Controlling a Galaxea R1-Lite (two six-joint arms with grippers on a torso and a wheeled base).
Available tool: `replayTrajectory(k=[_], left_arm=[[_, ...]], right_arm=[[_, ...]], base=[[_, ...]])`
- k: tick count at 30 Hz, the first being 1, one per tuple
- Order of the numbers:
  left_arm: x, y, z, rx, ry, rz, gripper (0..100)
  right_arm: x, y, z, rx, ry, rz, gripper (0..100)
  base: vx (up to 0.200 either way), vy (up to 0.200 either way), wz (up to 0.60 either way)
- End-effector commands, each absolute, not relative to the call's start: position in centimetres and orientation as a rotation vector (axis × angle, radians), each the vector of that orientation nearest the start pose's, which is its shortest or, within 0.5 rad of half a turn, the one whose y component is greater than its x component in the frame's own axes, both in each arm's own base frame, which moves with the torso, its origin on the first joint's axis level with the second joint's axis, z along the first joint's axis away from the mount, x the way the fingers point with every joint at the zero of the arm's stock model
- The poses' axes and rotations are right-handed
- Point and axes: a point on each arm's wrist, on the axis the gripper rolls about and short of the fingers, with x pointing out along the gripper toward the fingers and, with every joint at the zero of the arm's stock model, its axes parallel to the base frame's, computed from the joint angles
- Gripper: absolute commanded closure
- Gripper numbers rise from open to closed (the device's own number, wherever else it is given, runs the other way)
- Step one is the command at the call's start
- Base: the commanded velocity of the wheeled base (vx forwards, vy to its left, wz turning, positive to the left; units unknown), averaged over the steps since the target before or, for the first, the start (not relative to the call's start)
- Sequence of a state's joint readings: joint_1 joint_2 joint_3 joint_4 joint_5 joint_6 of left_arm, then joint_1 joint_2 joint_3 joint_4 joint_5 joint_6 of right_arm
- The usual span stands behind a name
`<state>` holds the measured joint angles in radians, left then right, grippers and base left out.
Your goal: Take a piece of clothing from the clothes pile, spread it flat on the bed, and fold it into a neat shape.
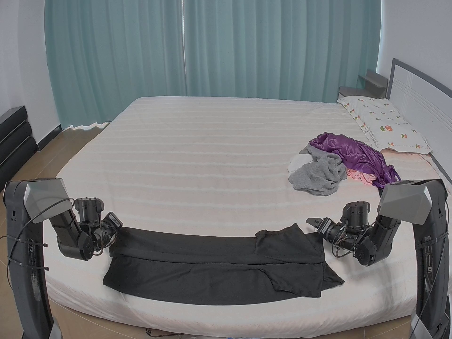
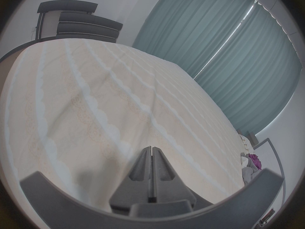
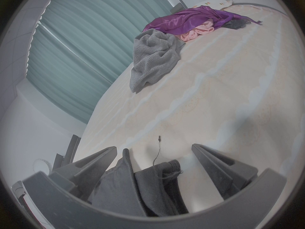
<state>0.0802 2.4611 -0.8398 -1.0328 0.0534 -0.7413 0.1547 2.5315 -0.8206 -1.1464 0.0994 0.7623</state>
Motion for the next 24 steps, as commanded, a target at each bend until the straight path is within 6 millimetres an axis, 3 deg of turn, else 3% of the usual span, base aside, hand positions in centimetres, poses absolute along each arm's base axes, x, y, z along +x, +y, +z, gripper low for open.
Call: replayTrajectory(k=[1,11,12,24], left_arm=[[38.3,3.2,-4.8,-0.726,0.518,0.345,100],[38.1,3.2,-4.9,-0.723,0.523,0.345,100],[38.1,3.2,-4.9,-0.722,0.523,0.344,100],[38.1,3.1,-5.0,-0.719,0.529,0.342,100]], right_arm=[[37.9,6.6,-6.9,0.697,0.637,0.035,0],[39.0,7.4,-7.3,0.624,0.67,0.023,0],[39.1,7.4,-7.3,0.624,0.67,0.024,100],[39.6,6.7,-6.9,0.633,0.628,-0.016,100]], base=[[0.0,0.0,0.0],[0.0,0.0,0.0],[0.0,0.0,0.0],[0.0,0.0,0.0]])
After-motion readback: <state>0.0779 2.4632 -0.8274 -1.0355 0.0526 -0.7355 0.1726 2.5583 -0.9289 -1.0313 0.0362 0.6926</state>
